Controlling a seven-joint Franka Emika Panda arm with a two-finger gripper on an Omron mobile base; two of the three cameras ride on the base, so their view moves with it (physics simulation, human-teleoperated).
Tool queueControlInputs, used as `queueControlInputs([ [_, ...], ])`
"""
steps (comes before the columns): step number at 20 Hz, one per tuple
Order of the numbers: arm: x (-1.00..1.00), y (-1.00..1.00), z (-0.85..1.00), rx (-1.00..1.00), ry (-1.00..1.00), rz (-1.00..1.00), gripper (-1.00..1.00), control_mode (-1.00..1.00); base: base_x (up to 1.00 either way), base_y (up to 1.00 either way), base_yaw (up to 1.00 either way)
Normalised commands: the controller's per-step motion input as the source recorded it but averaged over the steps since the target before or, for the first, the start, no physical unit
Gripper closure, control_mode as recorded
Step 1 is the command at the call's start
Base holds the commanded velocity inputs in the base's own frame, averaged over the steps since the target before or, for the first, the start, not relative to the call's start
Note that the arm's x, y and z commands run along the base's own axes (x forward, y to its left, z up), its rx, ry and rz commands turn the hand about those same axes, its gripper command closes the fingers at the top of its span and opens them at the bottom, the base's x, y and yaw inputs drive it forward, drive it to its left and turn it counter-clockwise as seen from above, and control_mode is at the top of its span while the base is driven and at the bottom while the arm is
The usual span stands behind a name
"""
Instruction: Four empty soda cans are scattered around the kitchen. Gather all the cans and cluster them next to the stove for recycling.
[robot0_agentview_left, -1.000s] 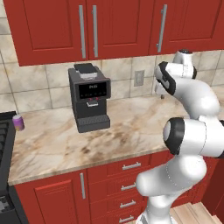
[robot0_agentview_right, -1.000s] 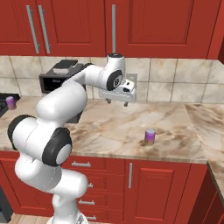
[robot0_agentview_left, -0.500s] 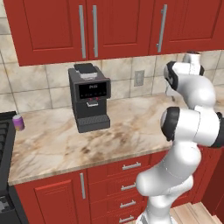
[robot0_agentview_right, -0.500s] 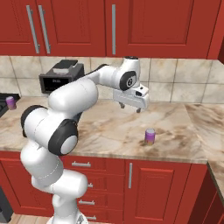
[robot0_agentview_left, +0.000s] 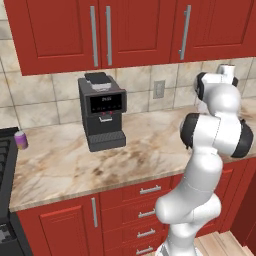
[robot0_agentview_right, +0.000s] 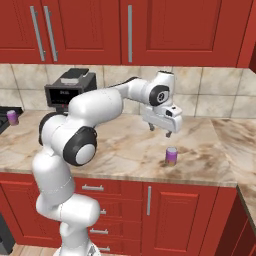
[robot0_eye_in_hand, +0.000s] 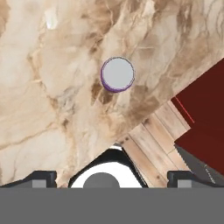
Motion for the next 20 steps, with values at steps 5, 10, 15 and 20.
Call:
queueControlInputs([
  [5,-0.01,-0.16,-0.29,0.01,0.01,-0.14,-1.00,-1.00,0.00,0.00,0.00],
  [10,0.00,-0.13,-0.35,0.01,-0.02,-0.10,-1.00,-1.00,0.00,0.00,0.00],
  [15,0.00,-0.07,-0.29,0.00,-0.02,-0.08,-1.00,-1.00,0.00,0.00,0.00],
  [20,0.04,0.00,-0.26,0.00,-0.08,-0.05,-1.00,-1.00,0.00,0.00,0.00],
])
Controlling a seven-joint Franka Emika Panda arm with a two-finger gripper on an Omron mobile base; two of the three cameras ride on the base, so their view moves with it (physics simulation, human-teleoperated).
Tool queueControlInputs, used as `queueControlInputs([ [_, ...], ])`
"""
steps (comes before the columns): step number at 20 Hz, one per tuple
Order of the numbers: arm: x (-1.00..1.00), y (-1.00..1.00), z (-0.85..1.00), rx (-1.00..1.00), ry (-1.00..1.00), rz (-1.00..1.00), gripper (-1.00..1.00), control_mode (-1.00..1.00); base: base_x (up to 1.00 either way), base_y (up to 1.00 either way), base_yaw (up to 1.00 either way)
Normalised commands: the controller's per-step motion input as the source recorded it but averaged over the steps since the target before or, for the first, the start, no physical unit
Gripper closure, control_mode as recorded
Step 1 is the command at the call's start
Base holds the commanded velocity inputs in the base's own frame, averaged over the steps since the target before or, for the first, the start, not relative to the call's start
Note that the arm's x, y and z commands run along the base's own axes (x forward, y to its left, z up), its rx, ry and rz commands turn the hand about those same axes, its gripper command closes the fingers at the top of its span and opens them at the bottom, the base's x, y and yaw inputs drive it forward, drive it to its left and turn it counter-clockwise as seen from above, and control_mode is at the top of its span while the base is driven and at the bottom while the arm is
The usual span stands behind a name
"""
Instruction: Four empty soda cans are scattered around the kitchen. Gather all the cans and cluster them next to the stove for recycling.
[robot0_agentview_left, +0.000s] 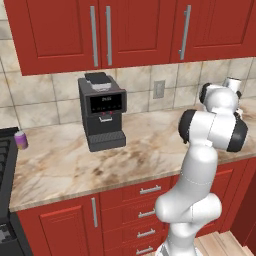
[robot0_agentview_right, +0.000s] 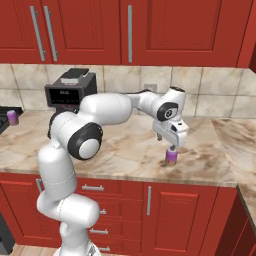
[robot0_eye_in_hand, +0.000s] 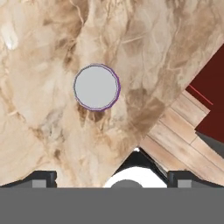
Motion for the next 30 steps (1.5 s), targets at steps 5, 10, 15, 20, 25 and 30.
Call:
queueControlInputs([
  [5,0.17,-0.01,-0.29,0.00,-0.09,0.00,-1.00,-1.00,0.00,0.00,0.00],
  [10,0.13,-0.10,-0.26,0.00,-0.07,0.00,-1.00,-1.00,0.00,0.00,0.00],
  [15,0.12,-0.21,-0.19,0.00,-0.03,0.00,-1.00,-1.00,0.00,0.00,0.00],
  [20,0.23,-0.10,-0.12,0.00,-0.01,0.00,-1.00,-1.00,0.00,0.00,0.00],
  [25,0.24,-0.02,-0.08,0.00,0.00,0.00,-1.00,-1.00,0.00,0.00,0.00],
  [30,0.14,-0.13,-0.13,0.00,0.00,0.00,-1.00,-1.00,0.00,0.00,0.00],
])
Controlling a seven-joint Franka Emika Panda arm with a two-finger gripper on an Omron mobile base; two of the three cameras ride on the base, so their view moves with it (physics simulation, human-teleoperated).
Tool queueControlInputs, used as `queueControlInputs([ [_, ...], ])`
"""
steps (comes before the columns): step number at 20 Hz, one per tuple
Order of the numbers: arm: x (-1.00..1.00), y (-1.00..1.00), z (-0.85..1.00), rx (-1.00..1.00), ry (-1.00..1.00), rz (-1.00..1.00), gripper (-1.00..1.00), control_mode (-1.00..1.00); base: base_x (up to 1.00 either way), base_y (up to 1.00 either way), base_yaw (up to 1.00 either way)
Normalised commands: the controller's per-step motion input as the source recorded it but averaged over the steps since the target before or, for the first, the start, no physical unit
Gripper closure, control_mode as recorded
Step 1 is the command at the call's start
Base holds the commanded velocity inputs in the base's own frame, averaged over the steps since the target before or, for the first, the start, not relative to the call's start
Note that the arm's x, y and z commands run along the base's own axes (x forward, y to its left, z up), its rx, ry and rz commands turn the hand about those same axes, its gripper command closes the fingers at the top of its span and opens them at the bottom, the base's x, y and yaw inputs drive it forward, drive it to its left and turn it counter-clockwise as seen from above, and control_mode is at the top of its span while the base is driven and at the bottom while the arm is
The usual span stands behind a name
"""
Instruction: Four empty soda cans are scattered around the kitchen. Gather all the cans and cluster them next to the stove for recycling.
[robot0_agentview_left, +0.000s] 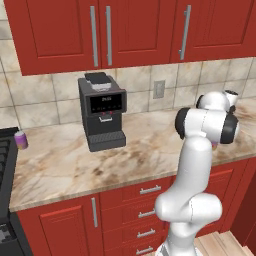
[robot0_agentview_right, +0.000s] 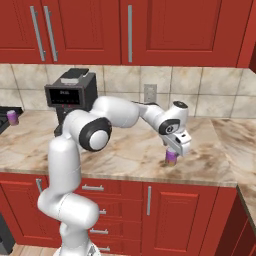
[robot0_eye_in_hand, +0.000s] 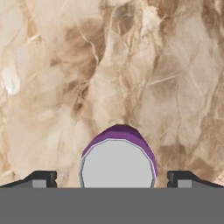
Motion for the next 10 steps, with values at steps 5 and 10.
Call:
queueControlInputs([
  [5,0.05,-0.12,-0.11,0.00,0.00,0.00,-1.00,-1.00,0.00,0.00,0.00],
  [10,0.02,-0.05,-0.11,0.00,0.00,0.00,-1.00,-1.00,0.00,0.00,0.00],
])
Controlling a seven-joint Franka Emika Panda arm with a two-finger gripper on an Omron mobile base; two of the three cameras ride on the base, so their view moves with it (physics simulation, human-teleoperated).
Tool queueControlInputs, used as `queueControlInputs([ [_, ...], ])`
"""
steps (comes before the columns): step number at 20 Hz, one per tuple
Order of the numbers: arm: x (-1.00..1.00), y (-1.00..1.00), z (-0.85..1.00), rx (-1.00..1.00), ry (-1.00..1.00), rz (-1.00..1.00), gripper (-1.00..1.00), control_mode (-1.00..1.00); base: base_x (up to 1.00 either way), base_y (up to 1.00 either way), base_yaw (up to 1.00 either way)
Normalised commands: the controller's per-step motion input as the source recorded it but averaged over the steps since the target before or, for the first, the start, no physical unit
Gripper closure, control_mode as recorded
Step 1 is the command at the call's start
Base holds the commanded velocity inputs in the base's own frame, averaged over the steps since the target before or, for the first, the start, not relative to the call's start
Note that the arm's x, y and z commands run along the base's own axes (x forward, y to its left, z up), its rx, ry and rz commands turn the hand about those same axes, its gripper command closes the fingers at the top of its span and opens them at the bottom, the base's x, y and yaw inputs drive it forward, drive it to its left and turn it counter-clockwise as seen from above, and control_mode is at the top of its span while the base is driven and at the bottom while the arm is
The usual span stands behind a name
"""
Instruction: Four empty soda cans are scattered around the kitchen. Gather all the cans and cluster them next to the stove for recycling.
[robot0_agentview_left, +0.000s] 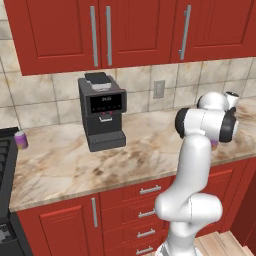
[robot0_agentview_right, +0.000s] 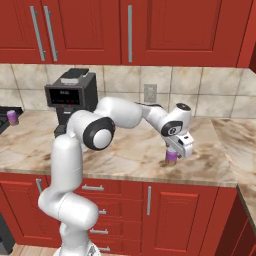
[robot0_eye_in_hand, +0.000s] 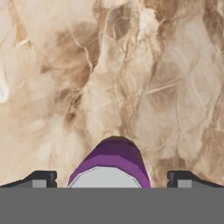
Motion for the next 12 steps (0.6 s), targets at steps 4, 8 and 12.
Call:
queueControlInputs([
  [4,0.00,0.00,-0.11,0.00,0.02,-0.01,-1.00,-1.00,0.00,0.00,0.00],
  [8,0.00,0.01,-0.09,0.00,0.03,-0.03,-1.00,-1.00,0.00,0.00,0.00],
  [12,0.00,0.04,-0.06,0.00,0.03,-0.04,-1.00,-1.00,0.00,0.00,0.00],
])
